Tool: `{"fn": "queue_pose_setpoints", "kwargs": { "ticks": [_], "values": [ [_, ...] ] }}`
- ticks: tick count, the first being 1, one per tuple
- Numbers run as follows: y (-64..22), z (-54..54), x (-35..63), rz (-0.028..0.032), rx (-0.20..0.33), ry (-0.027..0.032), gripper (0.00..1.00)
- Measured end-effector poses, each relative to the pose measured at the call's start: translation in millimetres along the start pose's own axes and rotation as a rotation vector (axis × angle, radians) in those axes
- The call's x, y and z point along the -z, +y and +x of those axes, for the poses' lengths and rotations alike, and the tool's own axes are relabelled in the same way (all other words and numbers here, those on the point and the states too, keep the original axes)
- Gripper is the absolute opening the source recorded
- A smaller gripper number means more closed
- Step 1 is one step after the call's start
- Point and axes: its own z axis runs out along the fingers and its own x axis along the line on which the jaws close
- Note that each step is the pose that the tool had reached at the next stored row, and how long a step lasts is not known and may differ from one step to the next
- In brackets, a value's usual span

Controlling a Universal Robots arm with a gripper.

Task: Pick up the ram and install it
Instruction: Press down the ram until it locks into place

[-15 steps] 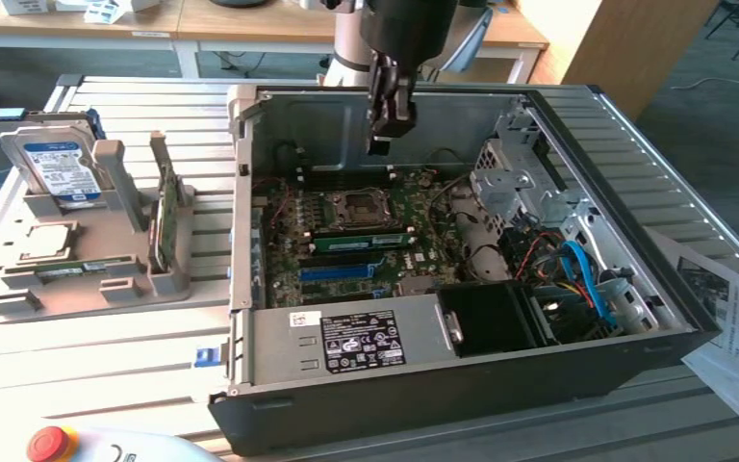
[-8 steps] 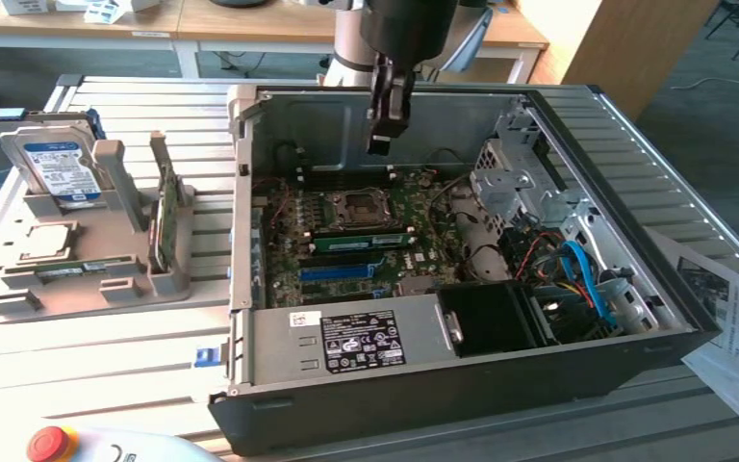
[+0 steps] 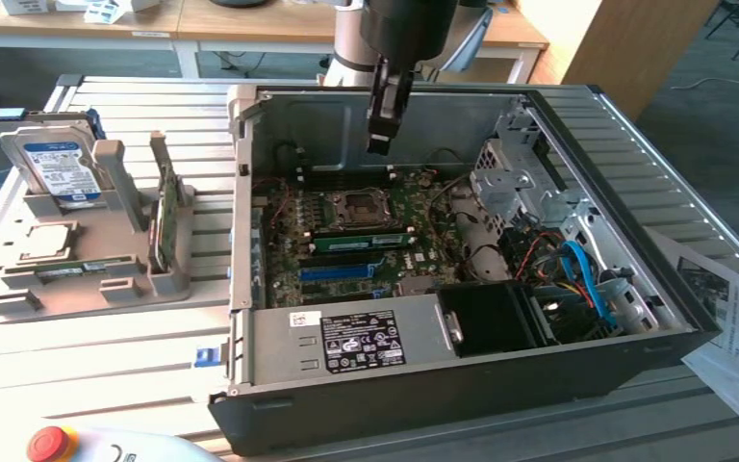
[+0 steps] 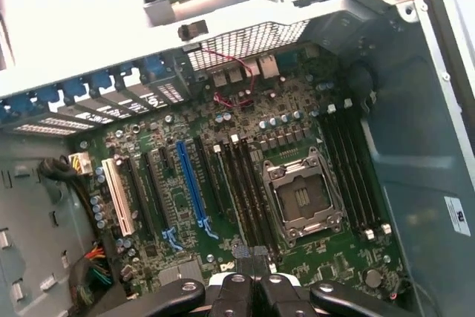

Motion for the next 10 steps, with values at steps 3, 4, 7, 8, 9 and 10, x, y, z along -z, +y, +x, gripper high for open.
{"fn": "queue_pose_setpoints", "kwargs": {
  "ticks": [3, 4, 7, 8, 9, 10],
  "values": [
    [0.0, 0.0, 0.0, 0.0015, -0.047, -0.002, 0.1],
    [0.0, 0.0, 0.0, 0.002, -0.063, -0.0026, 0.1],
    [0.0, 0.0, 0.0, 0.0034, -0.112, -0.0046, 0.1],
    [0.0, 0.0, 0.0, 0.0039, -0.128, -0.0053, 0.1],
    [0.0, 0.0, 0.0, 0.0044, -0.144, -0.0059, 0.1],
    [0.0, 0.0, 0.0, 0.0048, -0.16, -0.0065, 0.1]
  ]
}}
